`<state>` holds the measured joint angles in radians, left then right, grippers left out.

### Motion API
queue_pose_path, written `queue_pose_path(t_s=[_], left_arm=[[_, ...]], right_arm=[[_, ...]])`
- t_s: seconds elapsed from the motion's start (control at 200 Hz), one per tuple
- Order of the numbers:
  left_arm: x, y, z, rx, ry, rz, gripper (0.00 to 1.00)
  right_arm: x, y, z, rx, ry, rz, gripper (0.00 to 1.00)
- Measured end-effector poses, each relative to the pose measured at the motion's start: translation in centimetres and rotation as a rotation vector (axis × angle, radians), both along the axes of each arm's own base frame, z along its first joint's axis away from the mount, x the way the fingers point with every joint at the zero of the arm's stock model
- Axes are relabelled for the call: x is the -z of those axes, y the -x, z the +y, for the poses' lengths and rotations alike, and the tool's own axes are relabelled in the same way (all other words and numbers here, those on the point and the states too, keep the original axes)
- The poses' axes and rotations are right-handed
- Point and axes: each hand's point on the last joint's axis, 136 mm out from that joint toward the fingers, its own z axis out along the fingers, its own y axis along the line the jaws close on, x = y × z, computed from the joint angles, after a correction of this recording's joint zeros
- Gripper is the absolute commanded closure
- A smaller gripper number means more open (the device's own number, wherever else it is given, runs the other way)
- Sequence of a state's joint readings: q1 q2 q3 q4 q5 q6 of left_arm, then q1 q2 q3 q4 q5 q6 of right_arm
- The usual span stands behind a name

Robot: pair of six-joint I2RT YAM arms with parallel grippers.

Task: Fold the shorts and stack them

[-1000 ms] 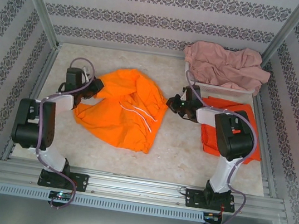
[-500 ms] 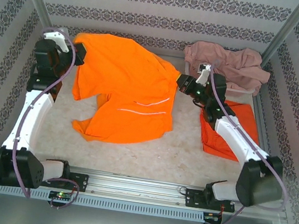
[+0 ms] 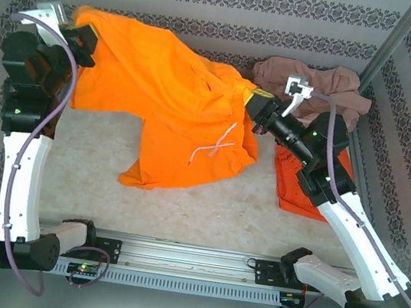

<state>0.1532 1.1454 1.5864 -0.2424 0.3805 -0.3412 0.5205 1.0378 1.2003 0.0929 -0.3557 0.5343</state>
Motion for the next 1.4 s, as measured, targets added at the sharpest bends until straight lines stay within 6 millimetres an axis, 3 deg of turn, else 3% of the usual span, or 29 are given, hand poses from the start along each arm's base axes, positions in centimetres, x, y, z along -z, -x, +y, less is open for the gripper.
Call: queue_pose_path(t_s=[0.23, 0.465, 0.59, 0.684, 0.834, 0.959, 1.234, 1.399], left_arm=[[-7.3, 3.7, 0.5, -0.071, -0.068, -0.142, 1.0], [-10.4, 6.0, 2.0, -0.19, -0.115, -0.189, 1.0], [-11.5, 6.4, 2.7, -0.237, -0.127, -0.202, 1.0], [-12.1, 6.0, 3.0, -0.255, -0.133, -0.208, 1.0], [-10.8, 3.2, 3.6, -0.257, -0.131, -0.159, 1.0], [-6.5, -1.3, 3.9, -0.227, -0.123, -0.056, 1.0], [11.2, -11.1, 4.2, -0.137, -0.03, 0.242, 1.0], [18.6, -15.3, 4.6, -0.118, 0.008, 0.314, 1.0]], right_arm=[[-5.6, 4.2, 2.2, -0.091, -0.023, -0.134, 1.0], [-8.8, 8.7, 6.6, -0.231, -0.032, -0.227, 1.0], [-8.7, 9.7, 7.8, -0.252, -0.018, -0.245, 1.0], [-8.0, 9.1, 7.5, -0.199, 0.004, -0.251, 1.0], [-3.4, 6.7, 6.1, -0.039, 0.107, -0.216, 1.0], [1.8, 3.2, 4.1, 0.098, 0.199, -0.131, 1.0], [16.6, -7.4, -1.6, 0.341, 0.33, 0.246, 1.0], [23.0, -12.3, -3.3, 0.39, 0.358, 0.416, 1.0]])
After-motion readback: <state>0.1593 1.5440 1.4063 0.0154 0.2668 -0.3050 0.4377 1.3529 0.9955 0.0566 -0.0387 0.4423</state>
